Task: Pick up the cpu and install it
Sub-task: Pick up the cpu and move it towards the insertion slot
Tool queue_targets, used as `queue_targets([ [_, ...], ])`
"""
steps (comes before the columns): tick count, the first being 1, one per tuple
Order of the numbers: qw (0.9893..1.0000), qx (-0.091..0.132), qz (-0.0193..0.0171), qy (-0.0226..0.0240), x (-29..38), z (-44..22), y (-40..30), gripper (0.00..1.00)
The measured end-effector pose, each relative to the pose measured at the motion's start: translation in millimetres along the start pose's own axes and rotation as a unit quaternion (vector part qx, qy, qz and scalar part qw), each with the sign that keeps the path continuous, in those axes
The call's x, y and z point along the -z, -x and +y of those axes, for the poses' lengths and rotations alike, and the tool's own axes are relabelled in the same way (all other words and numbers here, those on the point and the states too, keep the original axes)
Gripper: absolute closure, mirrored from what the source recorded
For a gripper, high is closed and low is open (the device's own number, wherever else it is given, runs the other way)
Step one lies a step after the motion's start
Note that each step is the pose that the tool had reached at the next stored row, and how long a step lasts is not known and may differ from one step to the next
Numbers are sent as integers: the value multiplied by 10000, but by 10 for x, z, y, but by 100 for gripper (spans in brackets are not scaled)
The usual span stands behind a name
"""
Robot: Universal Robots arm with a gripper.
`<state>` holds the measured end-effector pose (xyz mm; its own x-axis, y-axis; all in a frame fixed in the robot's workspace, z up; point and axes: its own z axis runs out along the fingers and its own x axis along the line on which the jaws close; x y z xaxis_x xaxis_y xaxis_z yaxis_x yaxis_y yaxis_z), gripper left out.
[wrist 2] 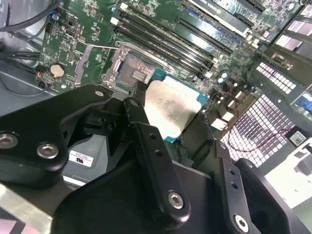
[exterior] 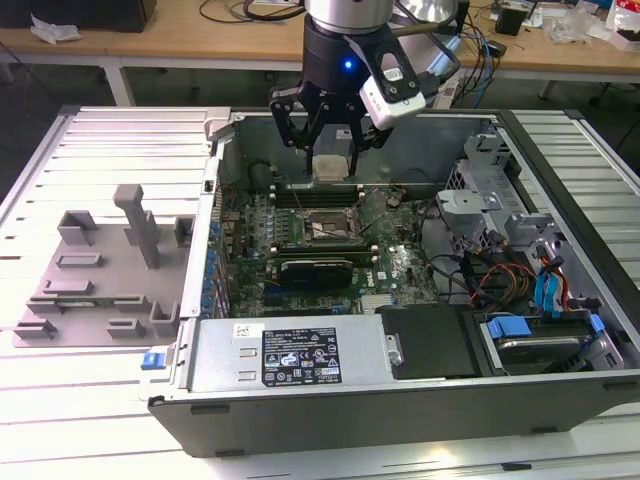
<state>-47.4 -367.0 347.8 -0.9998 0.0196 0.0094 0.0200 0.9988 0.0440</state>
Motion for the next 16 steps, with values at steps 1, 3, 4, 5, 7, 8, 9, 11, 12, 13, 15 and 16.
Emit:
queue_targets([
  [1,10000,0,0,0,-3,4,0,45],
  [3,10000,0,0,0,-7,11,0,45],
  [4,10000,0,0,0,-9,13,0,45],
  [5,10000,-1,0,0,-10,16,0,45],
  [7,10000,-1,0,0,-13,20,-1,45],
  [8,10000,0,0,0,-14,22,0,45],
  [9,10000,0,0,-1,-14,22,-1,45],
  [11,10000,0,0,0,-15,22,-1,45],
  [12,10000,0,0,0,-15,22,-1,45],
  [13,10000,-1,0,0,-15,22,0,45],
  [15,10000,-1,0,0,-16,22,-1,45],
  [16,10000,0,0,0,-19,22,0,45],
])
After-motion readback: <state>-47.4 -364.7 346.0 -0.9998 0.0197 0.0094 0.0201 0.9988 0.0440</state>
